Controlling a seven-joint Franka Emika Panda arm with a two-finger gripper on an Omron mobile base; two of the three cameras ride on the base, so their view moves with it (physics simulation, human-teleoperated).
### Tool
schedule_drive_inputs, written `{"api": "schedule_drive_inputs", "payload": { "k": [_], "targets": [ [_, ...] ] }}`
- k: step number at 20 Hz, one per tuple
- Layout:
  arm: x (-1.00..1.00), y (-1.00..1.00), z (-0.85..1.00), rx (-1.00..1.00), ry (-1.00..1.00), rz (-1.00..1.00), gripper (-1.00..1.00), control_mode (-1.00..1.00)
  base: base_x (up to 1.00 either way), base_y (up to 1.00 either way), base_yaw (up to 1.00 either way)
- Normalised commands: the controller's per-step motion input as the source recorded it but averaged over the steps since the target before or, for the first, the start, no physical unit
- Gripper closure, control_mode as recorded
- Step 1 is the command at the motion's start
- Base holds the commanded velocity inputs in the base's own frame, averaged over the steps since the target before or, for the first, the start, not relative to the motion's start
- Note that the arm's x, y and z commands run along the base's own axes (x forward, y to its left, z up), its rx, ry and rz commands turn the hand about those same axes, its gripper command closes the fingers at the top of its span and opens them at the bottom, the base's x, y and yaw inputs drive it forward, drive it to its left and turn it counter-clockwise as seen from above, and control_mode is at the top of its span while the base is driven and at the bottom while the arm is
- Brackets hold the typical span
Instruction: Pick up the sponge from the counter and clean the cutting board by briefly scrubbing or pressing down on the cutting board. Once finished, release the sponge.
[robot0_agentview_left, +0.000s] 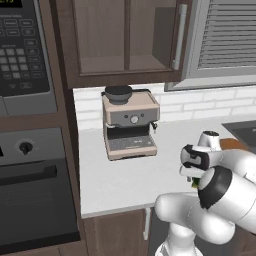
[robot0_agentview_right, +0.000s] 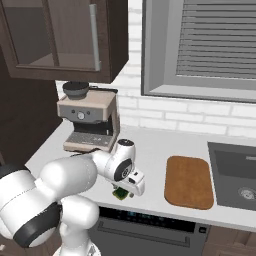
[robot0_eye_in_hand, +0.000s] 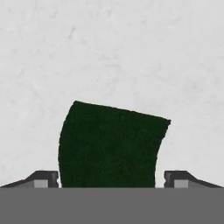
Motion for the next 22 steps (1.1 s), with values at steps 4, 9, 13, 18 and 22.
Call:
{"api": "schedule_drive_inputs", "payload": {
  "k": [4,9,13,18,22],
  "targets": [
    [0.02,0.12,-0.28,0.00,-0.03,0.00,1.00,-1.00,0.00,0.00,0.00],
    [0.00,0.01,-0.06,0.00,-0.19,0.00,1.00,-1.00,0.00,0.00,0.00],
    [-0.16,-0.11,0.23,0.01,-0.09,0.02,1.00,-1.00,0.00,0.00,0.00],
    [-0.12,-0.48,0.81,-0.11,-0.04,0.02,1.00,-1.00,0.00,0.00,0.00],
    [0.01,-0.82,0.52,-0.05,-0.01,0.15,1.00,-1.00,0.00,0.00,0.00]
  ]
}}
